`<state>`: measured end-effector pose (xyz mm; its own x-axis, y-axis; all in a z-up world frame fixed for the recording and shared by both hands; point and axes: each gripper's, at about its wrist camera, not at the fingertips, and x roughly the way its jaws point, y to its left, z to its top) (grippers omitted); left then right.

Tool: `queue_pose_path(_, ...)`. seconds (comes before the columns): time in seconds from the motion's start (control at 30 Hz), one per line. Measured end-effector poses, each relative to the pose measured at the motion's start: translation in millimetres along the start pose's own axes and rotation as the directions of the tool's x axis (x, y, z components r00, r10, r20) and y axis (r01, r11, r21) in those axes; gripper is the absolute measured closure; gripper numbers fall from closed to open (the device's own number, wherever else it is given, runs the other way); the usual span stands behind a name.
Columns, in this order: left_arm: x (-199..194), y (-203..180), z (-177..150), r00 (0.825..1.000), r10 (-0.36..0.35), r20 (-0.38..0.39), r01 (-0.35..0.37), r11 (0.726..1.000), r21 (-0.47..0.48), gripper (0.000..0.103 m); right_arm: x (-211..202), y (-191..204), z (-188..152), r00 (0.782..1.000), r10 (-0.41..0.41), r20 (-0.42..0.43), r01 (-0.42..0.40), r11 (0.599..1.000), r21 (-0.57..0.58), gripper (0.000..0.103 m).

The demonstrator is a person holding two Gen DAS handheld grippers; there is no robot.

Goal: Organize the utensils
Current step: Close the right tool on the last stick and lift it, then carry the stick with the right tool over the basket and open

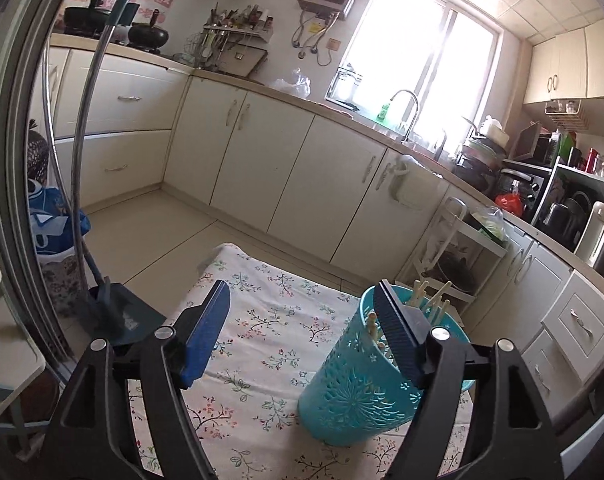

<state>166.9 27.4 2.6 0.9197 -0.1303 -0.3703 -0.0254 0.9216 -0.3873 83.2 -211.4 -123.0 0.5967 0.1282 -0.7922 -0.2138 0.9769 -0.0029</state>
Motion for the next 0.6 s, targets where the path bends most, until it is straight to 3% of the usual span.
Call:
queue_pose_path(0.07, -0.3, 5.7, 1.9, 1.000, 0.015, 0.004, -0.015, 1.000, -0.018, 0.031, -5.0, -7.5, 0.7, 0.999, 0.038, 0.014, -0.039, 0.998, 0.057, 0.097)
queue_pose_path(0.13, 1.0, 11.6, 5.3, 0.999, 0.040, 0.010, -0.039, 0.998, -0.054, 0.029, -20.0, -19.4, 5.1, 0.990, 0.119, 0.078, -0.129, 0.981, 0.144, 0.097)
queue_pose_path(0.2, 3.8, 18.3, 7.2, 0.998, 0.056, 0.003, -0.055, 0.994, -0.093, 0.028, -40.0, -30.8, 11.6, 0.968, 0.189, 0.167, -0.224, 0.947, 0.229, 0.097)
queue_pose_path(0.3, 9.3, 28.0, 9.3, 0.997, 0.073, -0.014, -0.075, 0.987, -0.140, 0.028, -79.6, -42.4, 37.4, 0.908, 0.252, 0.334, -0.352, 0.892, 0.283, 0.097)
queue_pose_path(0.47, 14.8, 27.4, 7.3, 0.996, 0.076, -0.037, -0.081, 0.986, -0.144, 0.027, -133.7, -41.6, 118.1, 0.795, 0.200, 0.573, -0.393, 0.889, 0.234, 0.097)
queue_pose_path(0.53, 15.9, 26.0, 7.0, 0.996, 0.077, -0.041, -0.082, 0.987, -0.139, 0.027, -140.3, -38.5, 154.3, 0.759, 0.147, 0.634, -0.375, 0.895, 0.242, 0.097)
queue_pose_path(0.6, 16.7, 25.9, 7.0, 0.996, 0.076, -0.042, -0.081, 0.987, -0.140, 0.026, -138.1, -34.3, 181.1, 0.741, 0.094, 0.665, -0.346, 0.902, 0.258, 0.097)
